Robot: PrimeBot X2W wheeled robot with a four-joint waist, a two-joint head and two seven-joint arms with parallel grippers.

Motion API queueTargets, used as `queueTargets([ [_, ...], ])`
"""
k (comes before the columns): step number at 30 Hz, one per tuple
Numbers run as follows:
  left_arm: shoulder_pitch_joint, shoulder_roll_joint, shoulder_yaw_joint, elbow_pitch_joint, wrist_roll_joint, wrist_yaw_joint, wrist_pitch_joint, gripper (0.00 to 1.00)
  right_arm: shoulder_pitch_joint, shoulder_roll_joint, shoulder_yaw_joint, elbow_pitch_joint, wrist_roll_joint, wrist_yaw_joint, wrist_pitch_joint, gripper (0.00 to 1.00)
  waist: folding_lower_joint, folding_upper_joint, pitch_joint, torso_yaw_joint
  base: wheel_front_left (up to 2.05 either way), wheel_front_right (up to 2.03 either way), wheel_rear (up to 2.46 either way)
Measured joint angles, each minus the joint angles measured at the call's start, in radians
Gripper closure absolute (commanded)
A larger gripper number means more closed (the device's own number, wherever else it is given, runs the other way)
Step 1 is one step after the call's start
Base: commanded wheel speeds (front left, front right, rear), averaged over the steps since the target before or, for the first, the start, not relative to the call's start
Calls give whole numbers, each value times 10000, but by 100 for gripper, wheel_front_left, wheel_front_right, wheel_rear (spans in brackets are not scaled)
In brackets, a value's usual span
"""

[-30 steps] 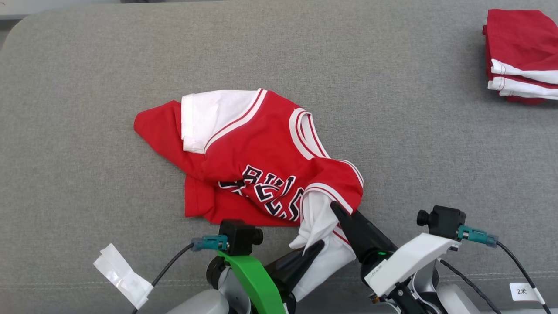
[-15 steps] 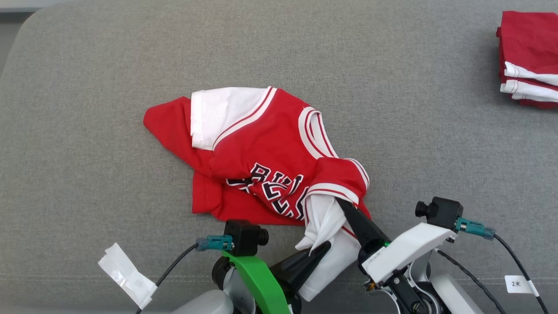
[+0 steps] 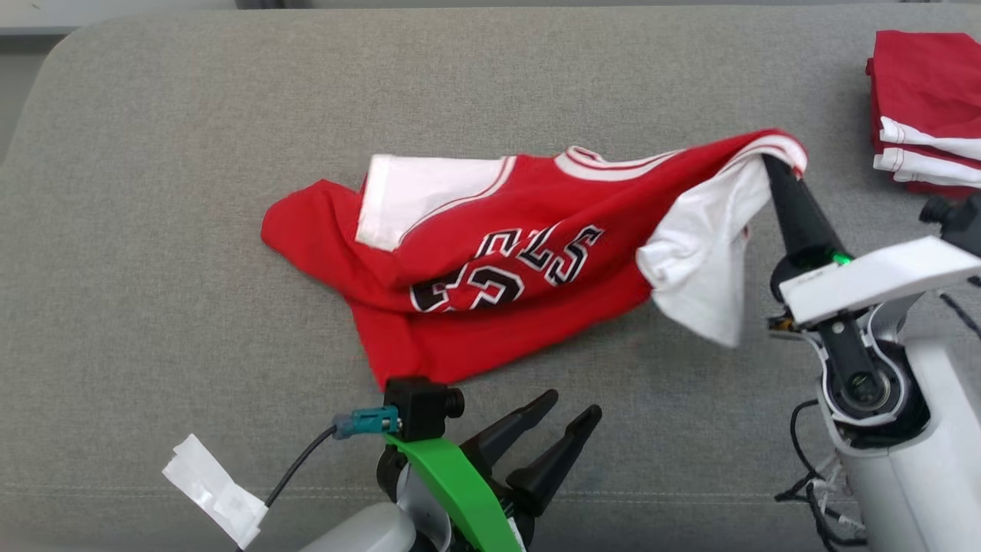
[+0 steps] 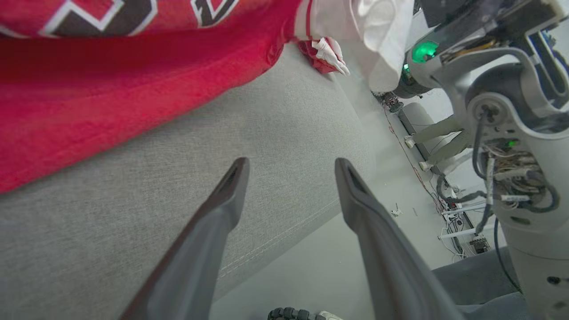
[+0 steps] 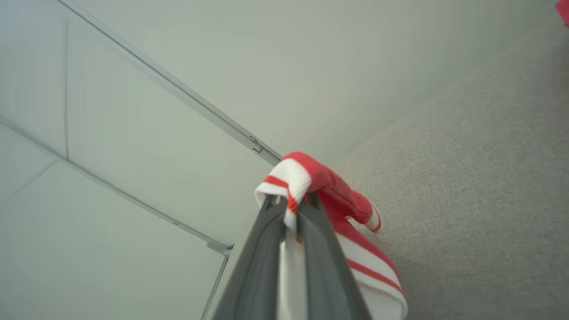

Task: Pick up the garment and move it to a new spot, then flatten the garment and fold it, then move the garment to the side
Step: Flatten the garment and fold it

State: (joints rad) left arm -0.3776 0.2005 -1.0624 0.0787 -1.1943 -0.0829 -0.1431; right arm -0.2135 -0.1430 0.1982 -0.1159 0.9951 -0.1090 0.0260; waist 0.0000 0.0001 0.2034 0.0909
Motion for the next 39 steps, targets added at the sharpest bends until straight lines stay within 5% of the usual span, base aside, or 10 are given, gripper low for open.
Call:
queueTargets([
  [7, 81, -257, 59, 54, -194, 0, -173, 0, -1335, -623, 316, 15, -297, -88, 993, 100, 0, -1, -51, 262, 0, 0, 0],
  [20, 96, -840, 617, 1390, -512, 52, -564, 0, -3929, -629, 642, -84, -732, -173, 2715, 100, 0, 0, 5, 1052, 0, 0, 0],
  [27, 99, -1049, 786, 1929, -525, 33, -677, 0, -4568, -359, 228, 1197, -1434, -176, 3164, 100, 0, 0, 270, 1317, 0, 0, 0],
  [39, -189, -1505, 401, 2514, -734, -245, -704, 0, -6439, 734, 1557, 1835, -1743, -176, 5079, 100, 1, -1, 430, 1987, 0, 0, 0],
])
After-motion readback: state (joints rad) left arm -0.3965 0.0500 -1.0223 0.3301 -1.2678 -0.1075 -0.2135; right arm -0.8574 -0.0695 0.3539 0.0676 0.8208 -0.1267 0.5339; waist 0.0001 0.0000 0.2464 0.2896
